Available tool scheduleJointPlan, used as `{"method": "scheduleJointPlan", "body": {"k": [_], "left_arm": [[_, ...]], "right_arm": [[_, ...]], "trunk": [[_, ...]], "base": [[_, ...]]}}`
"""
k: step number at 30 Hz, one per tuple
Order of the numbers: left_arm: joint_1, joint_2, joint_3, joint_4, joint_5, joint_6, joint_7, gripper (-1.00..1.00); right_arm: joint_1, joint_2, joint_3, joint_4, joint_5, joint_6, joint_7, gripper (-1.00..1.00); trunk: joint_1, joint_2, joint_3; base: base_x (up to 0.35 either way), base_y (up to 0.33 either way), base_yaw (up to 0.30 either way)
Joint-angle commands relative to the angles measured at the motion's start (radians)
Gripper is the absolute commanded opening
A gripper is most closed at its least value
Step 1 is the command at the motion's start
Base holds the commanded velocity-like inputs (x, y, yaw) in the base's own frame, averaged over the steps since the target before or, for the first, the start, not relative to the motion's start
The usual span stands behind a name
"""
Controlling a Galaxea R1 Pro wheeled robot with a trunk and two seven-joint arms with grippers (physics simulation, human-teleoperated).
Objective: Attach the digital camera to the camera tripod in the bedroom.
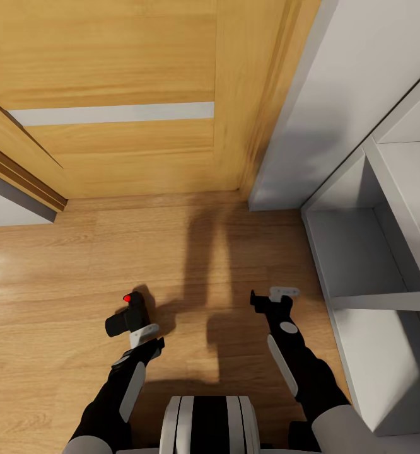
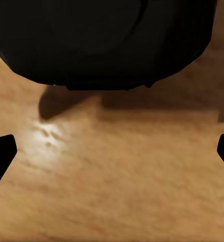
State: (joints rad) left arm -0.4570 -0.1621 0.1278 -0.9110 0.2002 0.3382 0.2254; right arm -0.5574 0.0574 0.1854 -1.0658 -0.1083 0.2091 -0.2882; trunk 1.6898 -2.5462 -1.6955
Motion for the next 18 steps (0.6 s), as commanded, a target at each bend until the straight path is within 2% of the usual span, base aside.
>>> {"method": "scheduleJointPlan", "body": {"k": [1, 9, 13, 14, 18], "left_arm": [[0.000, -0.001, 0.001, -0.002, 0.010, 0.004, 0.005, 1.00], [0.000, -0.001, 0.000, -0.005, 0.008, 0.004, 0.005, 1.00], [0.000, -0.002, -0.001, -0.004, 0.011, 0.004, 0.022, 1.00], [0.000, -0.002, -0.001, -0.004, 0.011, 0.003, 0.033, 1.00], [0.000, -0.002, -0.001, -0.003, 0.013, 0.003, 0.060, 1.00]], "right_arm": [[0.000, -0.001, 0.003, -0.007, -0.010, 0.005, -0.007, 1.00], [0.012, -0.001, 0.010, -0.052, -0.008, 0.033, -0.006, 1.00], [0.035, -0.001, 0.012, -0.074, -0.007, 0.055, -0.007, 1.00], [0.036, -0.001, 0.012, -0.148, -0.007, 0.109, -0.008, 1.00], [0.039, -0.001, 0.012, -0.155, -0.007, 0.120, -0.008, 1.00]], "trunk": [[0.000, 0.000, -0.001], [0.000, 0.000, -0.001], [0.000, 0.000, -0.001], [0.000, 0.000, -0.001], [0.000, 0.000, -0.001]], "base": [[0.000, 0.000, 0.000], [0.000, 0.000, 0.000], [0.000, 0.000, 0.000], [0.000, 0.000, 0.000], [0.024, -0.005, 0.000]]}}
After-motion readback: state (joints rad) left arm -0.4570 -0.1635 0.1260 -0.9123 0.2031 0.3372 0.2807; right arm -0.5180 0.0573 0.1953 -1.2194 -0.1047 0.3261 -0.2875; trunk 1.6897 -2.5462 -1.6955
